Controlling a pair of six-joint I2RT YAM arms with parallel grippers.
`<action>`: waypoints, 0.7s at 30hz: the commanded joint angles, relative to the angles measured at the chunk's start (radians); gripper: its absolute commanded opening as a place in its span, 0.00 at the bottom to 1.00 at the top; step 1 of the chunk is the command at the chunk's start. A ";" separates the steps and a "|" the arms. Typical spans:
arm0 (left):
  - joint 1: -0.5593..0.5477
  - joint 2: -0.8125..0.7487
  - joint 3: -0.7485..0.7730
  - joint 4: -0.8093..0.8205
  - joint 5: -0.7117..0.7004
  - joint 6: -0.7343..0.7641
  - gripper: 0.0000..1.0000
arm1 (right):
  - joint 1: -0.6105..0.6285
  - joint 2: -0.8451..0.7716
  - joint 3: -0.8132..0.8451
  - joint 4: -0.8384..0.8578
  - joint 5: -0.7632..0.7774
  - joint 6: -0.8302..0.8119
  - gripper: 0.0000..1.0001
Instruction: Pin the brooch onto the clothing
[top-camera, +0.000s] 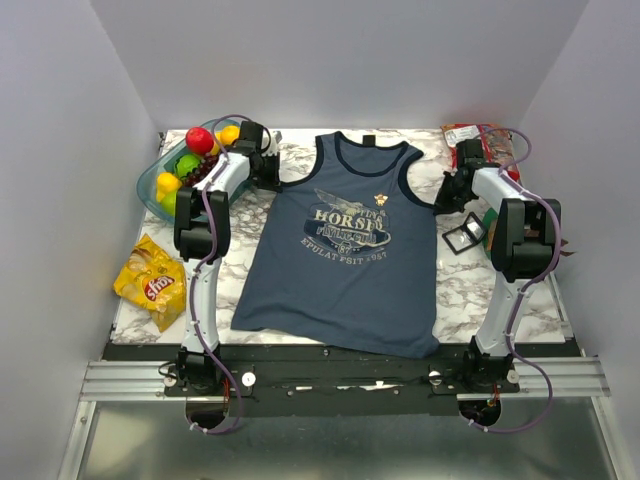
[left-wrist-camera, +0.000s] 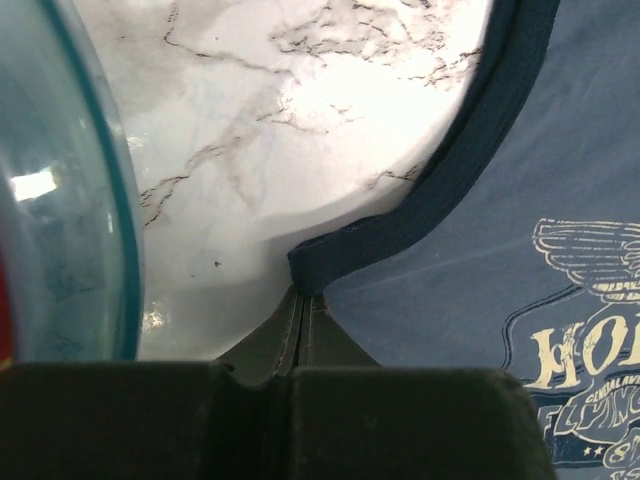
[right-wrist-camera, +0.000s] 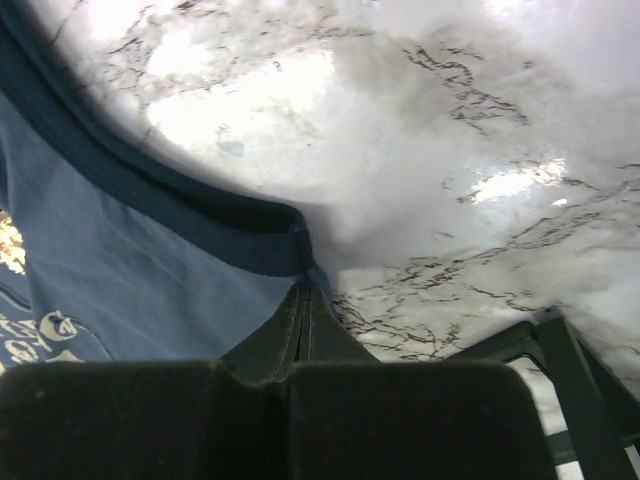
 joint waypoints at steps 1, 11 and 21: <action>0.042 -0.012 -0.040 0.010 0.006 -0.017 0.00 | -0.014 -0.016 -0.005 -0.033 0.076 0.011 0.01; 0.042 -0.015 -0.050 0.021 0.034 -0.029 0.00 | -0.014 0.005 0.061 -0.021 -0.039 -0.021 0.38; 0.042 -0.023 -0.051 0.022 0.042 -0.034 0.00 | -0.011 0.073 0.078 -0.022 -0.123 -0.035 0.45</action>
